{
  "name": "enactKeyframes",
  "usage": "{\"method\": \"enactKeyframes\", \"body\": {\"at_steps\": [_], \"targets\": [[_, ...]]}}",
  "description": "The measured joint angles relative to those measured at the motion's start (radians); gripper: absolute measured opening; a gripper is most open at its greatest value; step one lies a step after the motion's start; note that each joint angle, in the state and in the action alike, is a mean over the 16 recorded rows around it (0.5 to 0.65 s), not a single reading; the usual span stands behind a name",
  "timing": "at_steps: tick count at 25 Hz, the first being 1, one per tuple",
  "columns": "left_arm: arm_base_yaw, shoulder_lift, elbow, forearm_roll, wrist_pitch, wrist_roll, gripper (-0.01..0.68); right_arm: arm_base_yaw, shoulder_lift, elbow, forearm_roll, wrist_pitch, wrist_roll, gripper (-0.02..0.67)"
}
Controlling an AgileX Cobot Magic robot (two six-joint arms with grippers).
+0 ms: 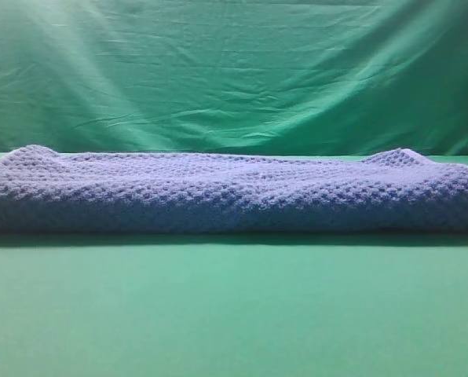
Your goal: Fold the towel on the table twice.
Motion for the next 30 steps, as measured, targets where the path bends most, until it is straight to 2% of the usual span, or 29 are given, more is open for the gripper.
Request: {"method": "enactKeyframes", "body": {"at_steps": [10, 23, 30], "targets": [[0.003, 0.0, 0.0, -0.01, -0.004, 0.0, 0.0, -0.031, -0.033, 0.0, 0.0, 0.003, -0.003, 0.0], [0.065, 0.0, 0.0, -0.013, -0.004, 0.0, 0.0, -0.229, -0.112, 0.0, 0.002, 0.018, -0.003, 0.0], [0.099, 0.0, 0.0, -0.013, -0.004, 0.0, 0.0, -0.279, -0.117, 0.0, 0.002, 0.019, -0.003, 0.0]]}}
